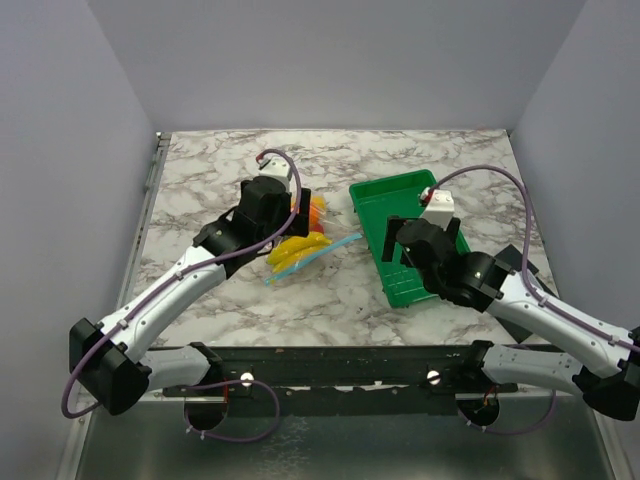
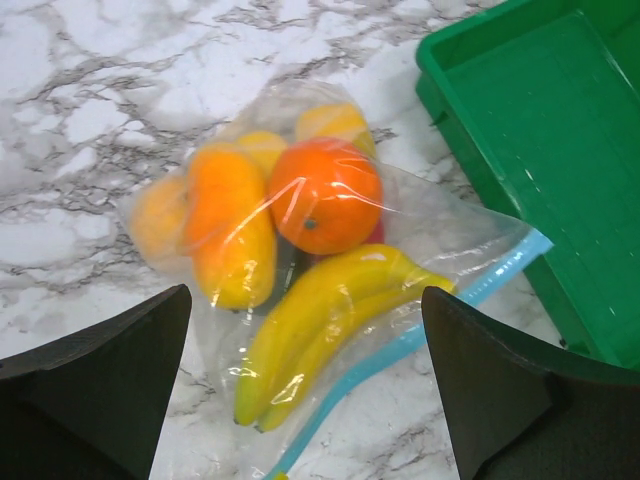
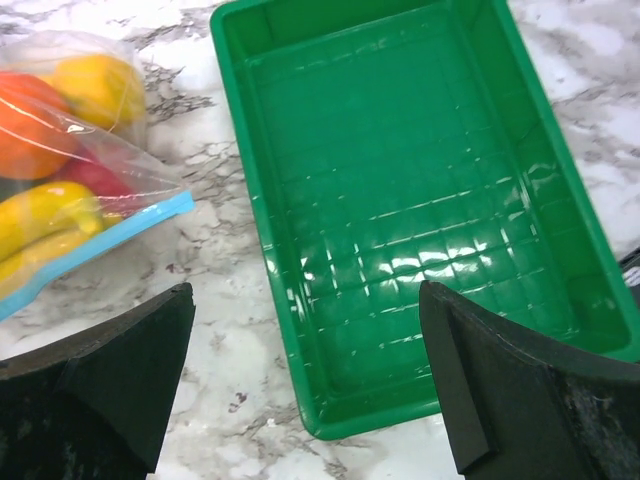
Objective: Place the food in the zip-top bag and seal the zipper
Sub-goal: Reset both arms
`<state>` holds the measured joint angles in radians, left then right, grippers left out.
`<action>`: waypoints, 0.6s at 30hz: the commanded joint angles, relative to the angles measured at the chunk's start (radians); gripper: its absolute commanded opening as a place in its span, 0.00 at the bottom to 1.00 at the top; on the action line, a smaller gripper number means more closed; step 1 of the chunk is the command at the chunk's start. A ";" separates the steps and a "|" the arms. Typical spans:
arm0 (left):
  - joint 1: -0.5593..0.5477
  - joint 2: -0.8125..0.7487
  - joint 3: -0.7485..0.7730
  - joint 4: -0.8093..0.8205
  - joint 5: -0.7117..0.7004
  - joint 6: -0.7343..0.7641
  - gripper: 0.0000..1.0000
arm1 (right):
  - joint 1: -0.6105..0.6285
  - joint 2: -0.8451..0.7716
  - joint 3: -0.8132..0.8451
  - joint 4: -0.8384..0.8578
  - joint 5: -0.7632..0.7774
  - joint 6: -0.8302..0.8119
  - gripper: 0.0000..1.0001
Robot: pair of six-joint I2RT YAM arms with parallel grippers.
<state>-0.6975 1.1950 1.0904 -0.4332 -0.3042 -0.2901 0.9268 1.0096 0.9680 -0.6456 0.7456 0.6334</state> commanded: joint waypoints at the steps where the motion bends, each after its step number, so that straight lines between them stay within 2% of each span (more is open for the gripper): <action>1: 0.071 -0.008 0.025 -0.005 -0.025 0.000 0.99 | -0.021 0.025 0.061 -0.020 0.098 -0.100 1.00; 10: 0.131 -0.045 -0.071 0.062 -0.036 -0.030 0.99 | -0.281 0.074 0.073 0.074 0.030 -0.231 1.00; 18: 0.131 -0.148 -0.176 0.090 -0.082 0.007 0.99 | -0.295 -0.005 0.009 0.140 -0.029 -0.262 1.00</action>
<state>-0.5697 1.1133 0.9634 -0.3801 -0.3317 -0.3027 0.6350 1.0443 1.0061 -0.5594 0.7525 0.4076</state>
